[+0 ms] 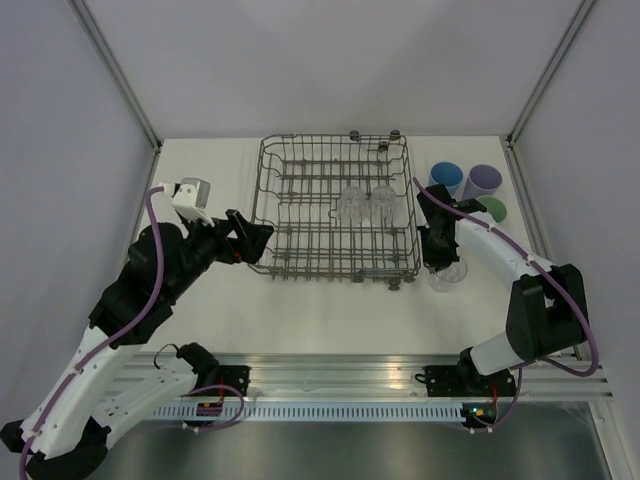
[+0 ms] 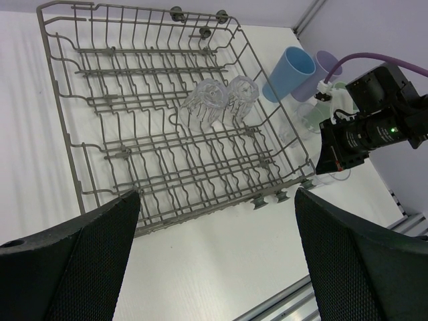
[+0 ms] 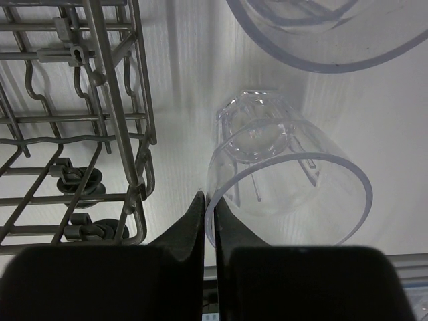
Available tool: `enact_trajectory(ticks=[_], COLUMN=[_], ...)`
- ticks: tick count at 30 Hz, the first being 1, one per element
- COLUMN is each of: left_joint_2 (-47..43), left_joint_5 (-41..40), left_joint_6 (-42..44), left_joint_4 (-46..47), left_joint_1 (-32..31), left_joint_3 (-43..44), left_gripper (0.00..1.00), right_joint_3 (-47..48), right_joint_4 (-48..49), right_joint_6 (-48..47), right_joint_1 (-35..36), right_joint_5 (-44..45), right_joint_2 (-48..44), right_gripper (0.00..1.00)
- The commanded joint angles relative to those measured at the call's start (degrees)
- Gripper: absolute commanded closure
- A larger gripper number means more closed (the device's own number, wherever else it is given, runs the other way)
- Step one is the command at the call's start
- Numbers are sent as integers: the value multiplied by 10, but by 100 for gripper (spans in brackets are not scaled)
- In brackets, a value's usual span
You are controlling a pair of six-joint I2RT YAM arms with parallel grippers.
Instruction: Unload the cups from the dish rack
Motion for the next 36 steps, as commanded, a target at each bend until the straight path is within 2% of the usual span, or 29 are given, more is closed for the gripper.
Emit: enact_trajectory(ticks=[1,5,6,9,14,16,17,19,20,23,28,36], left_joint_2=[-5,-4,-3,0,17,38,50,93,108,175,295,523], left_joint_5=[-9,-5,-4,-2,0,-8,-13,-28,-30,-48,-122,-145], left_joint_6=[26,27,26,24,15,5,3,0,0,-6,1,7], left_joint_4=[6,6,6,6,6,7,8,8,9,14,28,55], left_joint_1=[1,1,1,1,1,1,1,0,-1,-13,-69,-89], left_joint_3=[-1,-2,-2,-3,-3,-3,-3,5,14,34,114,262], left_gripper=[0,0,0,0,0,1,0,0,0,0,0,0], right_joint_3=[22,25,25,25,36,45,51,69,74,100,125,81], right_joint_4=[7,-3,-4,2,-13,-25,-30,-47,-51,-72,-56,83], right_joint_6=[-7,-8,-9,-10,-15,-14,-16,-19,-21,-24,-47,-24], right_joint_1=[0,0,-2,-1,0,0,-1,-1,-1,-1,3,3], right_joint_5=[11,26,22,15,15,18,25,31,33,42,35,-42], right_joint_2=[4,2,-1,-21,-48,-61,-76,-90,-103,-127,-191,-341], right_gripper=[92,84,77,66,62,54,49,32,17,2,2,2])
